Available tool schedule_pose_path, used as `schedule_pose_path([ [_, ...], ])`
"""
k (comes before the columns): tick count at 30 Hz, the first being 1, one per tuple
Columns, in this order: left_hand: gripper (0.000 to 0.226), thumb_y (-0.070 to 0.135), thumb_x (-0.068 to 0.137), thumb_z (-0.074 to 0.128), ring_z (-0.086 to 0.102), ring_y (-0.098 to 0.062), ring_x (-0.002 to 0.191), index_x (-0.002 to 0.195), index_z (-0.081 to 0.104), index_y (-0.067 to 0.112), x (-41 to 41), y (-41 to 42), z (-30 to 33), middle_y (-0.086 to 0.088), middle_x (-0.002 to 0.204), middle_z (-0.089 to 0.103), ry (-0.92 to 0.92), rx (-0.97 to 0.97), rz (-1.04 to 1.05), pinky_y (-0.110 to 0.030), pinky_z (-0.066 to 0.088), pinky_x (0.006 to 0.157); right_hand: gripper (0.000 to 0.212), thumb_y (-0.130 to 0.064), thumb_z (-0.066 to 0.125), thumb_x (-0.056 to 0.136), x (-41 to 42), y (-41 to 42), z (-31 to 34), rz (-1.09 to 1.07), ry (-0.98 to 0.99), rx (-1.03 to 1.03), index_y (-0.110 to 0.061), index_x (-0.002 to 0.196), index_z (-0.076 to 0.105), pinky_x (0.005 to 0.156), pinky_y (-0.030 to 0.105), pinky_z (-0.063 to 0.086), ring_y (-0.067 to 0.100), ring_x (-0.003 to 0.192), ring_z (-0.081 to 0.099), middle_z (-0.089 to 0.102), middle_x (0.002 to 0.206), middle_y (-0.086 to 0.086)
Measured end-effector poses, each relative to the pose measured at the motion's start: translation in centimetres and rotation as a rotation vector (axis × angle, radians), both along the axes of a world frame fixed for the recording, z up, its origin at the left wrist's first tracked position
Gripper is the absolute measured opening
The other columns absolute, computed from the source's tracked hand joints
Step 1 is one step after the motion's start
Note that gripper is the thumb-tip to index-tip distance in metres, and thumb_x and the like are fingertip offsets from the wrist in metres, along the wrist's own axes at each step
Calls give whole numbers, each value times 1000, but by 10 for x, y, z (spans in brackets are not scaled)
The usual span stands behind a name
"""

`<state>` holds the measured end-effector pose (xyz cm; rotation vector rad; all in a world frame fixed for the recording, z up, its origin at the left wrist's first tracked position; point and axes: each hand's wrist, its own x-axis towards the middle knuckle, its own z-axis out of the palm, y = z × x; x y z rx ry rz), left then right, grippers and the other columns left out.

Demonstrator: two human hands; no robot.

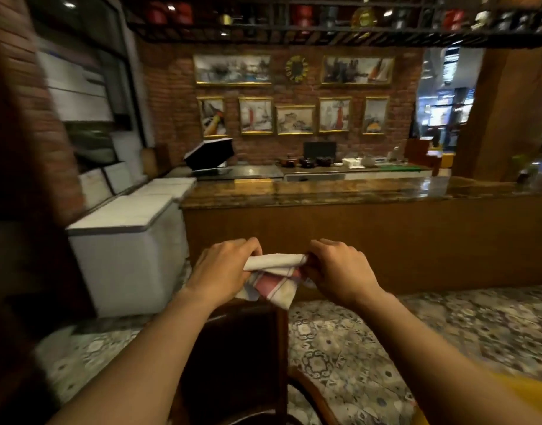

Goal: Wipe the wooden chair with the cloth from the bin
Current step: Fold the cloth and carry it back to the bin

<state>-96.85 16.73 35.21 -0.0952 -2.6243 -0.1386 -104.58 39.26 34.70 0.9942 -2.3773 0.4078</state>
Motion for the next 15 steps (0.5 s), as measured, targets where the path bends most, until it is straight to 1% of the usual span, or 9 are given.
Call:
schedule_pose_path([
  [2, 37, 15, 77, 71, 61, -19, 88, 102, 54, 37, 32, -37, -3, 12, 97, 64, -10, 9, 109, -37, 47, 68, 15, -36, 63, 86, 6, -47, -3, 115, -12, -1, -26, 92, 54, 53, 34, 36, 26, 76, 60, 58, 88, -6],
  [5, 36, 15, 77, 71, 62, -20, 88, 100, 55, 37, 96, -87, -7, 11, 98, 66, -19, 13, 278, -34, 43, 66, 14, -36, 61, 87, 35, -120, -6, 288, -25, 0, -27, 96, 54, 57, 37, 44, 27, 80, 61, 59, 92, -3],
  [7, 33, 15, 78, 69, 62, -21, 89, 100, 55, 36, 150, -119, -10, 10, 99, 66, -25, 27, 391, -35, 43, 65, 15, -35, 61, 86, 68, -170, -9, 405, -38, 4, -28, 98, 55, 60, 38, 46, 29, 83, 62, 61, 95, -2],
  [9, 34, 15, 78, 69, 63, -21, 91, 101, 56, 35, 210, -149, -10, 10, 100, 65, -12, 43, 516, -35, 42, 66, 17, -36, 61, 87, 108, -220, -8, 518, -40, 13, -30, 102, 57, 63, 38, 49, 28, 86, 63, 62, 98, -3],
  [11, 34, 14, 78, 68, 62, -22, 93, 103, 56, 35, 271, -173, -7, 9, 100, 65, -11, 54, 613, -36, 45, 68, 19, -37, 60, 87, 151, -264, -5, 624, -31, 9, -32, 105, 58, 67, 40, 51, 26, 88, 63, 63, 101, -4],
  [13, 34, 14, 78, 65, 62, -21, 94, 103, 57, 35, 339, -192, -4, 9, 101, 64, -24, 69, 716, -39, 49, 72, 18, -36, 60, 87, 204, -308, -2, 747, -17, -3, -31, 104, 59, 66, 37, 48, 27, 89, 63, 64, 100, -3],
  [15, 35, 13, 78, 64, 61, -19, 94, 105, 57, 35, 415, -208, -2, 10, 102, 65, -24, 97, 833, -41, 50, 74, 15, -35, 61, 87, 268, -348, 1, 859, -5, 1, -30, 100, 58, 63, 35, 42, 28, 89, 63, 63, 98, -2],
])
